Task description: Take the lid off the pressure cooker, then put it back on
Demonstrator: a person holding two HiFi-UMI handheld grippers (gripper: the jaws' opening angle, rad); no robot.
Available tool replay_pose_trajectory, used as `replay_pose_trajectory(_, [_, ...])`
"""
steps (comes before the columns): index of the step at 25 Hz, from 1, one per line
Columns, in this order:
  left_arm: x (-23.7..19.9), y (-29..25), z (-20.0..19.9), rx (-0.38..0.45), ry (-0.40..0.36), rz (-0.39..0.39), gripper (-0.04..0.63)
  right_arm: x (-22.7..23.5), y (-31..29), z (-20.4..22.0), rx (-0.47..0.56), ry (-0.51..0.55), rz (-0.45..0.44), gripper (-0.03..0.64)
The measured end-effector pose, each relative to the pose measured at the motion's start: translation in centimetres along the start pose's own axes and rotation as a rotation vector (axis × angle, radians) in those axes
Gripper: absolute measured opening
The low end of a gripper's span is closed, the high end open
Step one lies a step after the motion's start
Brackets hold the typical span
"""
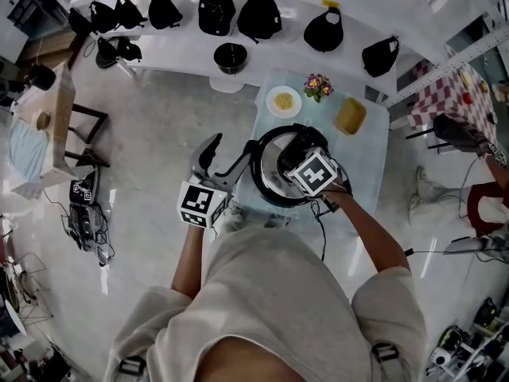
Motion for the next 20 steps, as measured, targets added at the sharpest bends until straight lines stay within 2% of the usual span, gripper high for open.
replay_pose_trajectory(8, [-0.2, -0.3, 0.0, 0.004, 0.002, 0.001, 0.308, 0.0, 0.1, -1.0, -0.028, -0.006, -0.007, 0.273])
replay_pose_trajectory(14, [-0.5, -0.4, 0.2, 0.006, 0.013, -0.003, 0.308, -0.6, -1.5, -0.7, -0.022, -0.142, -0.072, 0.272])
replay_pose_trajectory(20, [-0.7, -0.9, 0.3, -0.006, 0.017, 0.008, 0.308, -0.3, -1.6, -0.9, -0.015, -0.132, -0.097, 0.272])
Point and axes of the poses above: the fingertips, and each gripper's own axes: y backward along the fingers, x to its right, z out of its underside, the point moved 10 cm from there along y, backward along the fingers, and after that the axes turned 12 degrees about -x, right-handed, at the moved point
